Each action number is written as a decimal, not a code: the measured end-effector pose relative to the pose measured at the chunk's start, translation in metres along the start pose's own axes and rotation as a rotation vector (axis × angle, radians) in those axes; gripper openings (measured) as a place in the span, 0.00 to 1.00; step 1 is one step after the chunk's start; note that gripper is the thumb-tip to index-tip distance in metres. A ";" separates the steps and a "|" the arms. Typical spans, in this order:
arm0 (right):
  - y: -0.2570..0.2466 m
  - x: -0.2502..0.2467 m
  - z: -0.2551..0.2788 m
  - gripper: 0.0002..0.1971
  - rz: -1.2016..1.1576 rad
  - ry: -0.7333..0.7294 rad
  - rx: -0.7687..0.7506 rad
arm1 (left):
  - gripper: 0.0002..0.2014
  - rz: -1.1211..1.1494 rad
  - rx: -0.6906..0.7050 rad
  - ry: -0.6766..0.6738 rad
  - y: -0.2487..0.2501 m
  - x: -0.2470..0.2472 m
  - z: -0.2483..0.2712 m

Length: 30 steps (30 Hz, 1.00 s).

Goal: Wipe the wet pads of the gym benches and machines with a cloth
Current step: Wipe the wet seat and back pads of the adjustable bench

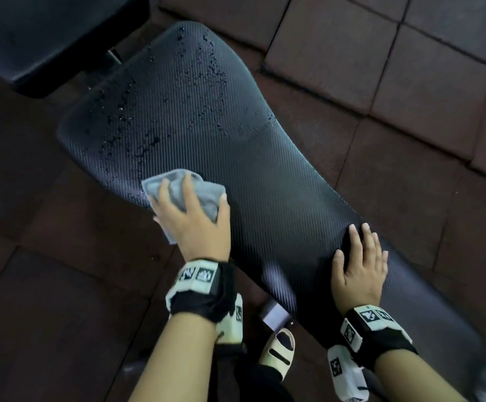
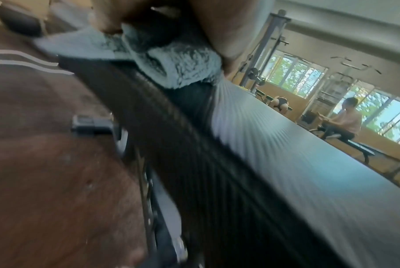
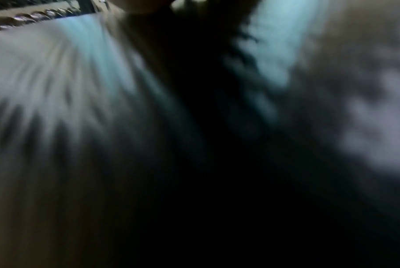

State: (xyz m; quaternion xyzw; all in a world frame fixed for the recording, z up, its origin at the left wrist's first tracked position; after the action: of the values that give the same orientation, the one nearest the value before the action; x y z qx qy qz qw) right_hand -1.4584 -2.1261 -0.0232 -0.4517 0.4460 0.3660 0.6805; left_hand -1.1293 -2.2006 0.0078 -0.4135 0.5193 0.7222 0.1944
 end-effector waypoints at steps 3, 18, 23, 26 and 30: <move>-0.004 -0.009 -0.005 0.32 -0.014 -0.003 0.050 | 0.45 0.359 -0.153 0.070 -0.018 0.005 0.054; -0.111 0.016 -0.101 0.30 -0.028 -0.206 -0.020 | 0.45 0.685 -0.441 0.186 -0.076 0.003 0.004; -0.105 0.023 -0.104 0.31 -0.020 -0.231 0.016 | 0.46 0.667 -0.399 0.228 -0.099 -0.016 -0.019; -0.104 0.026 -0.104 0.36 -0.002 -0.302 0.028 | 0.44 0.667 -0.461 0.312 -0.129 -0.036 -0.046; -0.105 0.028 -0.103 0.46 0.030 -0.339 0.027 | 0.43 0.680 -0.474 0.334 -0.136 -0.054 -0.064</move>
State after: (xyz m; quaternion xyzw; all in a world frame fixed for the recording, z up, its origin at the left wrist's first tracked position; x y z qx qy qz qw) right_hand -1.3823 -2.2543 -0.0393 -0.3678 0.3365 0.4409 0.7464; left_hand -0.9757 -2.1980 -0.0366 -0.3632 0.4702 0.7675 -0.2407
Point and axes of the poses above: each hand's wrist, its own z-axis away from the middle knuckle, its own x-axis out of the palm, y = z × x, the point moved 10 cm from there along -z, towards the middle knuckle, and after that the axes turned 9 degrees about -y, right-handed, at the moved point
